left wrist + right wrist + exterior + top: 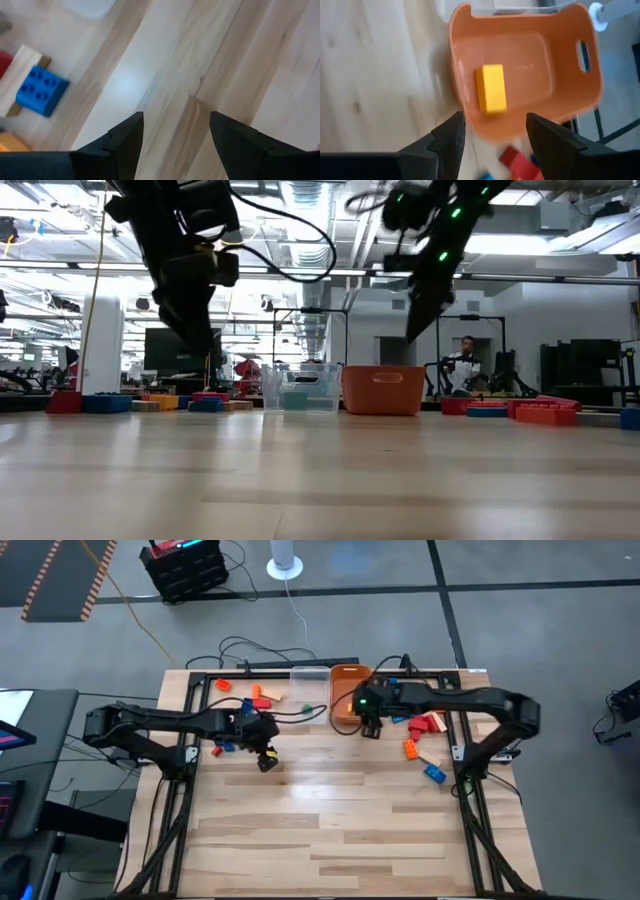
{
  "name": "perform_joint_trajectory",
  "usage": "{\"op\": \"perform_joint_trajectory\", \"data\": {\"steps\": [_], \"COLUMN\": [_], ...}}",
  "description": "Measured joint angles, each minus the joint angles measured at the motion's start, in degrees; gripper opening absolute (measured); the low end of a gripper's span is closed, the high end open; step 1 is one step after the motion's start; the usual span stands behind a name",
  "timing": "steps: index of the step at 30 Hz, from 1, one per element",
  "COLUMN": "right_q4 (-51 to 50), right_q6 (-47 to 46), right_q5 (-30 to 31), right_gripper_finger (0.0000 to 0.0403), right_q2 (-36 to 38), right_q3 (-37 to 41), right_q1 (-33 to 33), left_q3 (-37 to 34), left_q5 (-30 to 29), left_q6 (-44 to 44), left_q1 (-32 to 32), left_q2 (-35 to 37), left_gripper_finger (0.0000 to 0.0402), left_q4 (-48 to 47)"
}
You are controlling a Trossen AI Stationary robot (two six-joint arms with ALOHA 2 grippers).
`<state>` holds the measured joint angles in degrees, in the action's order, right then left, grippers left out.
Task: Sort blocks by size
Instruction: Put the red arch block into the orange bin
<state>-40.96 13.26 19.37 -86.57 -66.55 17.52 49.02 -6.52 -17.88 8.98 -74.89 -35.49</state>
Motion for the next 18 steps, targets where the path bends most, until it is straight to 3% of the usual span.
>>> {"op": "perform_joint_trajectory", "data": {"steps": [10, 14, 18], "right_q4": [1.4, 5.6, 8.4], "right_q6": [-5.0, -7.0, -8.7], "right_q5": [-0.2, -0.6, -1.7], "right_gripper_finger": [0.0239, 0.0239, 0.0239], "right_q2": [16.5, 17.4, 13.4], "right_q3": [14.9, 19.3, 20.6], "right_q1": [3.9, 6.9, 10.7], "left_q3": [0.0, 0.0, 0.0], "left_q5": [-4.2, -4.4, -4.5], "left_q6": [-0.4, -0.4, 0.1], "left_q1": [-2.0, -2.1, -2.1], "left_q2": [0.0, 0.0, 0.0], "left_gripper_finger": [0.0223, 0.0223, 0.0223], "left_q4": [-0.1, 1.7, 3.5]}}
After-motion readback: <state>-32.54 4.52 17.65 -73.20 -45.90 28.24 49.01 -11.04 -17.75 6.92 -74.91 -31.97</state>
